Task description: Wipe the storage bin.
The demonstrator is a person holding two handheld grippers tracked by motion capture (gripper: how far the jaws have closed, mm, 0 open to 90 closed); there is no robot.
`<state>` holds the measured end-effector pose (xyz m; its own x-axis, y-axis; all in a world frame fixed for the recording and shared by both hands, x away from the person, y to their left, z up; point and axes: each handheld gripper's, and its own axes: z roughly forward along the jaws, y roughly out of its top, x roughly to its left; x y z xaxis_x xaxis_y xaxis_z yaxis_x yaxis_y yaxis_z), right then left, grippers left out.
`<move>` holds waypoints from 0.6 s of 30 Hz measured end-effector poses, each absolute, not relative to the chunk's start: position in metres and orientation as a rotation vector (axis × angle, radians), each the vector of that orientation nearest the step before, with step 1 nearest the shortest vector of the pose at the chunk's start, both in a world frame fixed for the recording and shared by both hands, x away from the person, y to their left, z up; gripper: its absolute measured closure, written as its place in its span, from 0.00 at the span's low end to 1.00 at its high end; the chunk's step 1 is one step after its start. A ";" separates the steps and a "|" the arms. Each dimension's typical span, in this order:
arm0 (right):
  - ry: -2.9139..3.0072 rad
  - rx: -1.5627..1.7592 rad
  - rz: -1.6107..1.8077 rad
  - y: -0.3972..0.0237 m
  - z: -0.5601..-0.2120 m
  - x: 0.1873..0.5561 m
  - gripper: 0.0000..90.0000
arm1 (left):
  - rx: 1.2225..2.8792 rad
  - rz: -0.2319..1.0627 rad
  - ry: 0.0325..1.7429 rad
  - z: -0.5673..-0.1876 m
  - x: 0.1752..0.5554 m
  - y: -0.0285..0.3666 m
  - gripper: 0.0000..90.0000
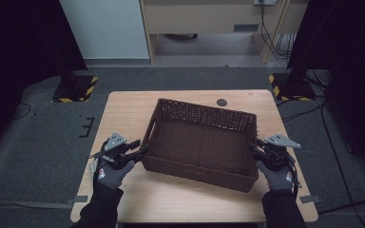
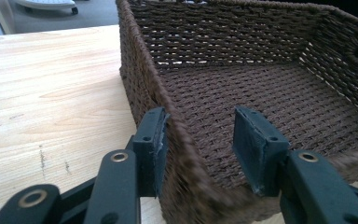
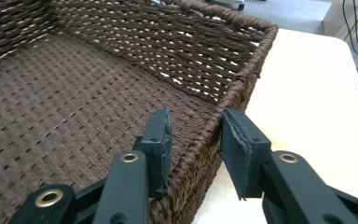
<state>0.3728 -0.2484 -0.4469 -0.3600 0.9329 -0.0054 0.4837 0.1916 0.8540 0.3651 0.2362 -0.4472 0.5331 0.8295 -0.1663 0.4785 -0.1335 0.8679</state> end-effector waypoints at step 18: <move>1.983 1.292 1.080 -0.253 -0.447 0.359 0.74 | 1.774 0.421 1.089 -0.457 0.339 0.229 0.61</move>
